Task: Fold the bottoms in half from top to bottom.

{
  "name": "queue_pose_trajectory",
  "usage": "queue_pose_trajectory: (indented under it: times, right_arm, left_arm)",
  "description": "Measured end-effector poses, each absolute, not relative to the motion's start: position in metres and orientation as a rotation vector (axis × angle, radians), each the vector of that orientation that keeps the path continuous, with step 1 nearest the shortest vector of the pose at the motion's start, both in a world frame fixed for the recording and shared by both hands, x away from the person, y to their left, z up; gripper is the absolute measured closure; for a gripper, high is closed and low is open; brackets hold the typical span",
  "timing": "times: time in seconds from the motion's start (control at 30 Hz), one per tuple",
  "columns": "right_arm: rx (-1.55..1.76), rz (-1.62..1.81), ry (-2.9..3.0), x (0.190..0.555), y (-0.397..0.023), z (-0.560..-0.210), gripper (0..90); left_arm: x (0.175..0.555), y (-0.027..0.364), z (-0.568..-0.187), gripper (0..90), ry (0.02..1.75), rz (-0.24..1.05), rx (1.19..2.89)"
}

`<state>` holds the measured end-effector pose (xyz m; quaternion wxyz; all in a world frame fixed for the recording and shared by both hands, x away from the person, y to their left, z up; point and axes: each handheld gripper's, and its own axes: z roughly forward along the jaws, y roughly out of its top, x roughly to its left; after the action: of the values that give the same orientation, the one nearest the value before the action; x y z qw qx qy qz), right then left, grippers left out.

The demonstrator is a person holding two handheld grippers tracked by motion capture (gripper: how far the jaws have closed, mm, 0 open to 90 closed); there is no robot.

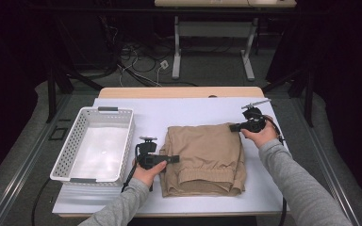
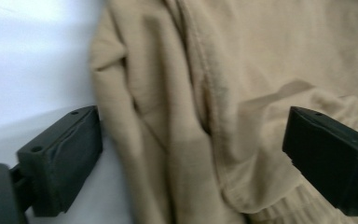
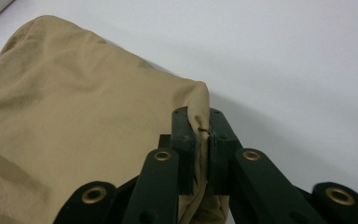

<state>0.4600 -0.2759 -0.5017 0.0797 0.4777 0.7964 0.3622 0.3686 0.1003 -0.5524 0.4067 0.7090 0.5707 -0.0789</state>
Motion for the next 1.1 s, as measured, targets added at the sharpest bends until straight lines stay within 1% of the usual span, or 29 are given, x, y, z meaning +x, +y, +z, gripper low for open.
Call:
queue_pose_trajectory:
  times: [0.03, 0.07, 0.2, 0.23, 0.27, 0.37, 0.4, 0.43, 0.5, 0.57, 0.63, 0.67, 0.7, 0.73, 0.8, 0.9, 1.0, 1.03, 1.1]
  right_arm:
    - [1.431, 1.083, 2.385, 0.46, -0.276, -0.502, 83.6]
    - [1.435, 1.087, 2.385, 0.46, -0.276, -0.501, 83.5]
    - [1.436, 1.088, 2.384, 0.46, -0.276, -0.501, 83.5]
    - [1.436, 1.09, 2.384, 0.459, -0.276, -0.501, 83.5]
    - [1.438, 1.091, 2.384, 0.459, -0.276, -0.502, 83.5]
    - [1.436, 1.086, 2.382, 0.46, -0.276, -0.502, 83.5]
    - [1.436, 1.086, 2.382, 0.46, -0.276, -0.502, 83.5]
    - [1.432, 1.085, 2.384, 0.46, -0.276, -0.502, 83.5]
    - [1.435, 1.092, 2.388, 0.459, -0.275, -0.502, 83.5]
    - [1.425, 1.081, 2.388, 0.46, -0.275, -0.503, 83.5]
    - [1.426, 1.078, 2.386, 0.46, -0.275, -0.503, 83.6]
    - [1.43, 1.073, 2.388, 0.46, -0.274, -0.503, 83.6]
    - [1.43, 1.073, 2.388, 0.46, -0.274, -0.503, 83.6]
    - [1.425, 1.079, 2.387, 0.459, -0.274, -0.503, 83.6]
    - [1.424, 1.08, 2.388, 0.459, -0.274, -0.503, 83.6]
    - [1.429, 1.084, 2.389, 0.459, -0.274, -0.503, 83.6]
    - [1.419, 1.097, 2.383, 0.456, -0.274, -0.502, 83.7]
    - [1.419, 1.097, 2.383, 0.456, -0.274, -0.502, 83.7]
    - [1.419, 1.108, 2.375, 0.455, -0.274, -0.502, 83.7]
  left_arm:
    - [0.369, 0.098, -0.553, 6.5, 1.435, -0.223, 1.778]
    - [0.369, 0.096, -0.553, 9.8, 1.431, -0.229, 1.782]
    - [0.37, 0.089, -0.553, 10.7, 1.424, -0.231, 1.783]
    - [0.37, 0.088, -0.552, 12.2, 1.427, -0.239, 1.781]
    - [0.37, 0.088, -0.553, 15.8, 1.424, -0.242, 1.778]
    - [0.369, 0.084, -0.552, 16.2, 1.414, -0.257, 1.792]
    - [0.368, 0.082, -0.552, 17.5, 1.409, -0.281, 1.797]
    - [0.368, 0.082, -0.552, 20.9, 1.409, -0.281, 1.797]
    - [0.367, 0.079, -0.552, 24.2, 1.403, -0.262, 1.819]
    - [0.367, 0.076, -0.549, 32.0, 1.432, -0.225, 1.859]
    - [0.369, 0.078, -0.55, 38.5, 1.44, -0.235, 1.862]
    - [0.369, 0.078, -0.55, 45.2, 1.44, -0.235, 1.862]
    - [0.369, 0.077, -0.55, 45.2, 1.451, -0.243, 1.855]
    - [0.37, 0.077, -0.551, 55.2, 1.444, -0.234, 1.874]
    - [0.371, 0.078, -0.553, 60.5, 1.445, -0.259, 1.871]
    - [0.373, 0.078, -0.554, 70.9, 1.459, -0.269, 1.866]
    - [0.371, 0.073, -0.554, 77.3, 1.472, -0.246, 1.865]
    - [0.371, 0.073, -0.554, 77.3, 1.464, -0.254, 1.871]
    - [0.371, 0.071, -0.553, 81.0, 1.471, -0.251, 1.87]
